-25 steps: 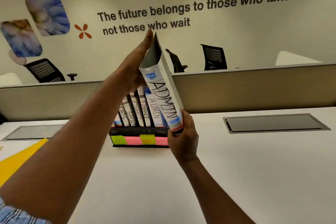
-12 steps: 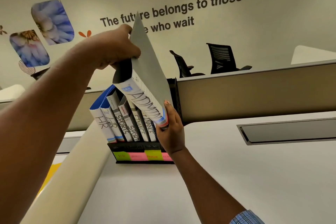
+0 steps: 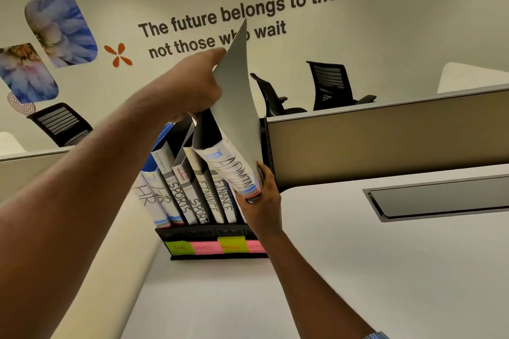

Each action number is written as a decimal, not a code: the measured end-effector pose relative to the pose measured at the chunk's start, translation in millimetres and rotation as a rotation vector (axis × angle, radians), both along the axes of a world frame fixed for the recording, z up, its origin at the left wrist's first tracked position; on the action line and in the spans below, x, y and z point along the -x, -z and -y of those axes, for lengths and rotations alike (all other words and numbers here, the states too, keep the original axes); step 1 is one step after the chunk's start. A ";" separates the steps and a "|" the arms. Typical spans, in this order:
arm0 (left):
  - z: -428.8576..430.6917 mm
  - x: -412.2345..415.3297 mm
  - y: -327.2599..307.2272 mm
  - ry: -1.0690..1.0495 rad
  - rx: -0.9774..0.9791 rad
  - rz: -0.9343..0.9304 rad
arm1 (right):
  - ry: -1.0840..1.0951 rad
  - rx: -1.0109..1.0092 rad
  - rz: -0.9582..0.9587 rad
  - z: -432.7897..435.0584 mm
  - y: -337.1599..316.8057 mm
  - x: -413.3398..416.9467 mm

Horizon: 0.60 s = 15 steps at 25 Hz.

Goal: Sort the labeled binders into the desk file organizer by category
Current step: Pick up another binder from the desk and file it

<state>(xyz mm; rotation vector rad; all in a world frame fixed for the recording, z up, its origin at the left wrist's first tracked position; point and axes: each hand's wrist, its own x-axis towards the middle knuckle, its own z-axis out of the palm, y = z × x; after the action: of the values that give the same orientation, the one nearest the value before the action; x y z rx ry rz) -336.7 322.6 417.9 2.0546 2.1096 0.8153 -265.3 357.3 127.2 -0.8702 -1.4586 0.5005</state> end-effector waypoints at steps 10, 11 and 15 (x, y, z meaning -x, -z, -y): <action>-27.9 -15.1 35.5 -0.010 -0.037 -0.219 | -0.101 0.164 0.010 -18.0 60.1 -9.3; -31.0 -17.4 39.5 -0.002 -0.033 -0.217 | -0.124 0.188 0.006 -19.9 62.6 -10.2; -43.7 -22.8 42.5 -0.005 -0.031 -0.227 | -0.255 0.284 -0.016 -24.8 77.2 -20.2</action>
<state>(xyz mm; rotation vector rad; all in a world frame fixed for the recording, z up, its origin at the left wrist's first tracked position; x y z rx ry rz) -313.9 366.3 375.4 2.2556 2.2266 0.6463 -245.2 382.0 50.1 -0.9020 -1.5147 0.9202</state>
